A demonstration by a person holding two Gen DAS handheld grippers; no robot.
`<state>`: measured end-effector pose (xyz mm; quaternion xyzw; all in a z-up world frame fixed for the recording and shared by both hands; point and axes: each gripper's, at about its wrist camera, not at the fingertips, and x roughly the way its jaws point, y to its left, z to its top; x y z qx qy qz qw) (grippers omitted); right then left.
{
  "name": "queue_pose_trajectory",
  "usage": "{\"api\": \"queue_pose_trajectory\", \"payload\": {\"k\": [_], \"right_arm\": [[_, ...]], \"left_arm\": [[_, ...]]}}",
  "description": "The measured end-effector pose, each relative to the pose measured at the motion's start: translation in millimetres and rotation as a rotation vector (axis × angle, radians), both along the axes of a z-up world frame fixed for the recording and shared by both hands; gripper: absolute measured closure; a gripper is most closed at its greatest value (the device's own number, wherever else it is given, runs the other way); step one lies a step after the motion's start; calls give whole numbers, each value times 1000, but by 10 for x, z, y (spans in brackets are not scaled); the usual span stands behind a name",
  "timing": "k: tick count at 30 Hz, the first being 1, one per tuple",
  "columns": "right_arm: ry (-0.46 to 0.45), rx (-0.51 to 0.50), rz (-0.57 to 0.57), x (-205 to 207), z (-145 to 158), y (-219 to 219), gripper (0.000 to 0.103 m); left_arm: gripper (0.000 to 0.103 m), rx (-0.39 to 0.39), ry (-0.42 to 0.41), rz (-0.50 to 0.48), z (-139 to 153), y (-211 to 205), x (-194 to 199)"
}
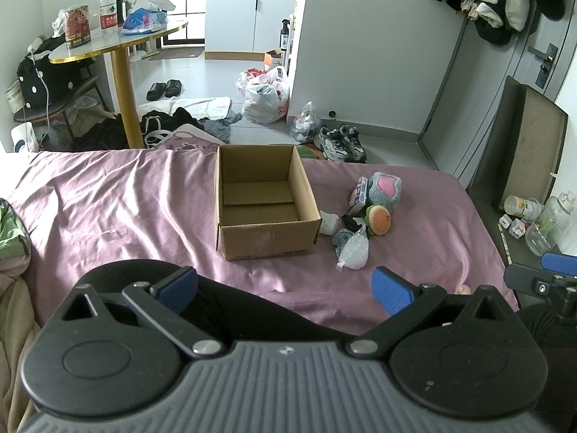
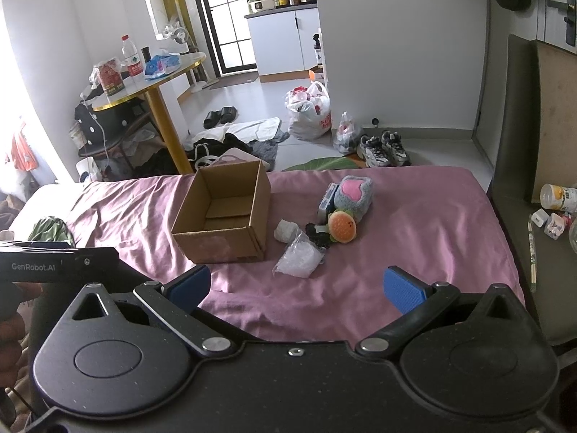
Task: Organize soft objects
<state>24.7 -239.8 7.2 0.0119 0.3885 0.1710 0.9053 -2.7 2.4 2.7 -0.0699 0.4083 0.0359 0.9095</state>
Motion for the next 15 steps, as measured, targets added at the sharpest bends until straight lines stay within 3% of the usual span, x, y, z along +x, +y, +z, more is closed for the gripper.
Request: {"api": "queue_pose_trajectory", "payload": {"k": [15], "right_arm": [[-1, -2, -1, 11, 25, -8, 0]], "left_arm": [[1, 1, 0, 0, 3, 2, 1]]}}
